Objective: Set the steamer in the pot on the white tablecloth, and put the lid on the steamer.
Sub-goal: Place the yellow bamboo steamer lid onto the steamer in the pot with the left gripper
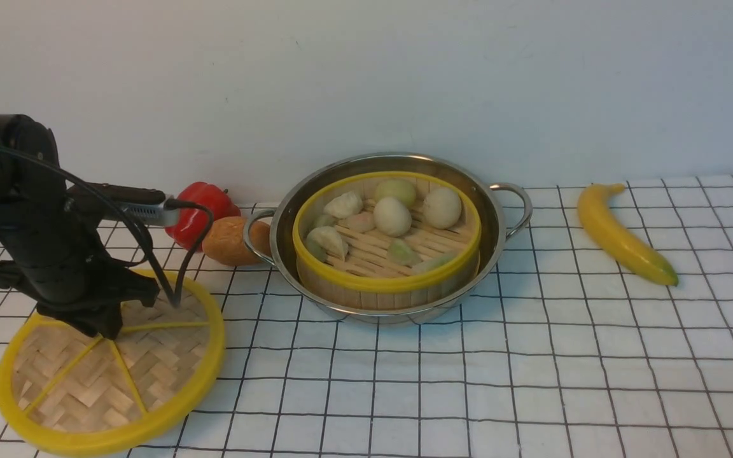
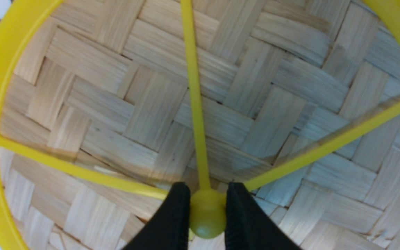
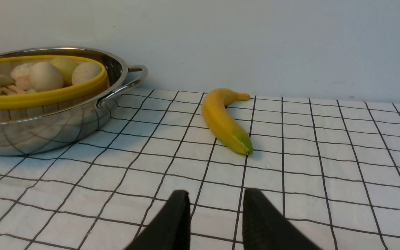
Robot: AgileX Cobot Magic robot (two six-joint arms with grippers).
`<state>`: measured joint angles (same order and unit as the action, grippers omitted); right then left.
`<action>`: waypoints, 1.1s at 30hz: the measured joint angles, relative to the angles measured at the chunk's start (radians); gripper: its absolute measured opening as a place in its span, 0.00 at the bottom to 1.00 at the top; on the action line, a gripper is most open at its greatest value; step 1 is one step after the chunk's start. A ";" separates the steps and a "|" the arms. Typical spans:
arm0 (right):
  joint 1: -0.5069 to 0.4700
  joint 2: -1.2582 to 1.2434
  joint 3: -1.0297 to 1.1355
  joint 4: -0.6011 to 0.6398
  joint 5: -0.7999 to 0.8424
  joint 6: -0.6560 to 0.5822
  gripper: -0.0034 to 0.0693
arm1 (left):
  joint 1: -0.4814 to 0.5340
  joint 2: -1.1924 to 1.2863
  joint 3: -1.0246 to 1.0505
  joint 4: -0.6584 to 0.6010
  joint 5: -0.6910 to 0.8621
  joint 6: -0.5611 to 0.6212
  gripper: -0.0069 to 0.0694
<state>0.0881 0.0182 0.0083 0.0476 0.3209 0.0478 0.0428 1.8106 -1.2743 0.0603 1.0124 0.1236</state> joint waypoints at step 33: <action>0.000 0.000 0.000 0.000 0.000 0.000 0.38 | -0.282 0.055 -0.638 -0.201 0.198 0.669 0.24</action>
<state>0.0881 0.0182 0.0083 0.0476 0.3209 0.0478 -0.2389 1.8658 -1.9120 -0.1410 1.2106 0.7926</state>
